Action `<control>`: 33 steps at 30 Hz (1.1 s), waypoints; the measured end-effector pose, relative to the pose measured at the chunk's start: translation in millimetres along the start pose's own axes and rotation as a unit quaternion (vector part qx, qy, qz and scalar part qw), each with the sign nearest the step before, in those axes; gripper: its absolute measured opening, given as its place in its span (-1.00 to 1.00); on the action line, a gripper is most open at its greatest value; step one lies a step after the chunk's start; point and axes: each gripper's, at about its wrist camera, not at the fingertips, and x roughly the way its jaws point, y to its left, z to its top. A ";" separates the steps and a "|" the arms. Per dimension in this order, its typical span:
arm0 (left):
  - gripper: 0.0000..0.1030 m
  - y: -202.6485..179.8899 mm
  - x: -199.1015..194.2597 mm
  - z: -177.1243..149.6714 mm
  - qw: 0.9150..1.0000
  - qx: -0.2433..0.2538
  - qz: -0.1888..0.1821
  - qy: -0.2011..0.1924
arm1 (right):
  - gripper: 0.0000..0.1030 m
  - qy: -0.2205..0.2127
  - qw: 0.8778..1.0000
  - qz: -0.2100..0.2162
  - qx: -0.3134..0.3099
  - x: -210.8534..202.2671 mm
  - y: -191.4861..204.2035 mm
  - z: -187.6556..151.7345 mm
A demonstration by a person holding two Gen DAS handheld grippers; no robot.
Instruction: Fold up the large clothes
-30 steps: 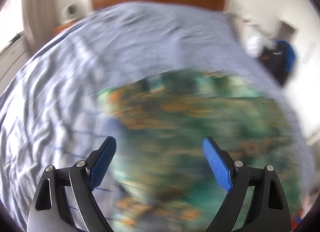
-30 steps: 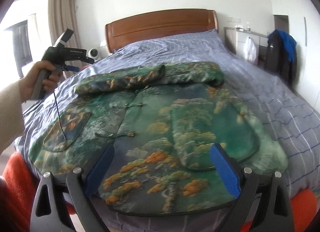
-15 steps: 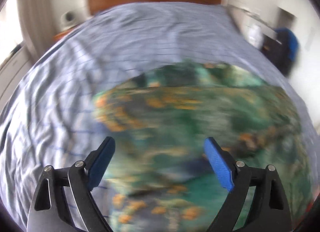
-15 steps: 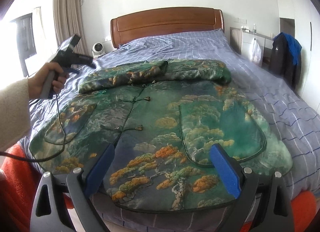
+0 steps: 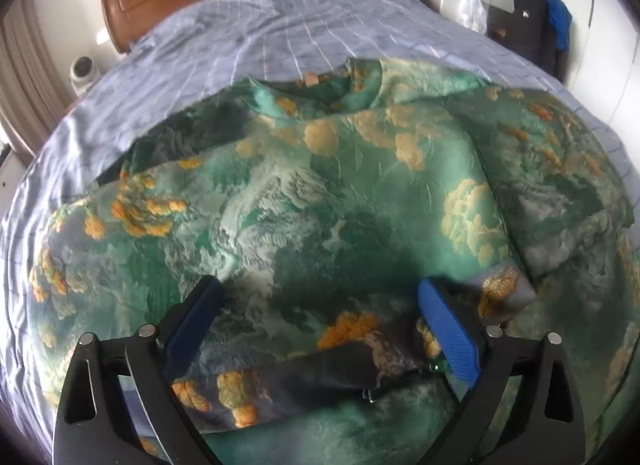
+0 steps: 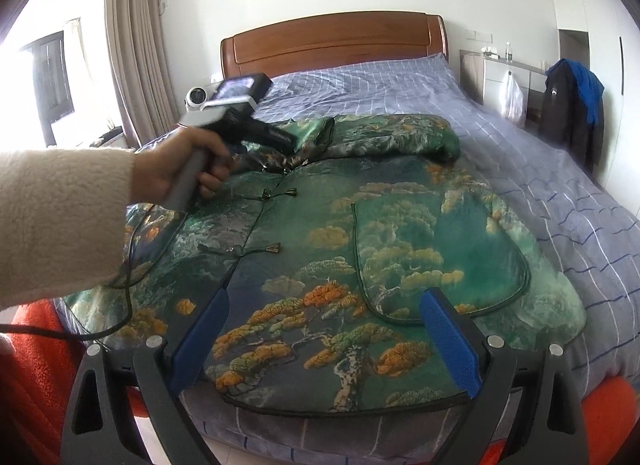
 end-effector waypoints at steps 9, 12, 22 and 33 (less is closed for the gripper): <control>0.91 46.2 -112.5 -21.6 0.996 -0.001 -0.024 -0.087 | 0.85 -0.012 1.000 0.001 0.004 -2.8 -2.9 0.9; 0.91 69.1 -150.6 -40.1 0.995 -0.006 -0.019 -0.099 | 0.85 -0.016 1.000 0.001 0.001 -4.4 -1.2 1.1; 0.95 167.2 -270.7 -86.3 0.989 -0.036 0.087 -0.117 | 0.85 -0.029 1.000 -0.001 -0.006 -9.7 2.8 2.7; 0.99 182.6 -266.3 -161.2 0.979 -0.153 0.079 -0.113 | 0.85 -0.029 0.999 0.000 -0.029 -8.7 16.4 2.1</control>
